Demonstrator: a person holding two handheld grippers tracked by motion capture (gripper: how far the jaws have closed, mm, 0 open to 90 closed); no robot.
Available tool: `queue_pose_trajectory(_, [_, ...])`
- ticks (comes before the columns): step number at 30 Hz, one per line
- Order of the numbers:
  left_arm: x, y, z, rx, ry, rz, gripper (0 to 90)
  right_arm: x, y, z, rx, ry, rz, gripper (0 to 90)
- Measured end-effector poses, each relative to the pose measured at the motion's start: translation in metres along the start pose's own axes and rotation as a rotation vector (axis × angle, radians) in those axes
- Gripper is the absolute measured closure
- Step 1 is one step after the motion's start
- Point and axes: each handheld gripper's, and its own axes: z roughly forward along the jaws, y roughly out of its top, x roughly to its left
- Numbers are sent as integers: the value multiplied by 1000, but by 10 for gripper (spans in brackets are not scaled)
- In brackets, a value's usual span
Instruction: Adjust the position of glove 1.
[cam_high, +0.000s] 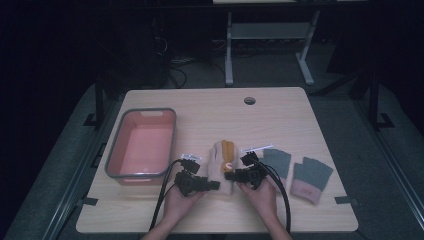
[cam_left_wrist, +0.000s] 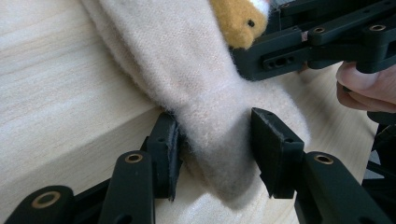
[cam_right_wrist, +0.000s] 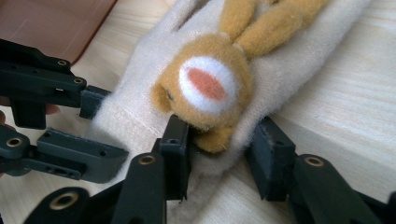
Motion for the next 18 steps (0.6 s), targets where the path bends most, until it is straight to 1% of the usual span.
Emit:
queue_pose_trajectory(6, [2, 2, 2, 7, -14, -8, 577, -1, 0, 2, 0, 22, 14, 676])
queue_pose_trajectory(10, [3, 3, 3, 7, -31, -25, 589, -3, 1, 3, 4, 34, 16, 697])
queue_pose_trajectory(14, [5, 3, 3, -6, -46, -35, 617, -7, 2, 4, 8, 75, 27, 727])
queue_pose_trajectory(15, [5, 3, 3, -7, -54, -37, 624, -8, 2, 3, 11, 85, 33, 743])
queue_pose_trajectory(18, [10, 4, 2, -3, -85, -48, 637, -10, 3, 1, 10, 107, 22, 779])
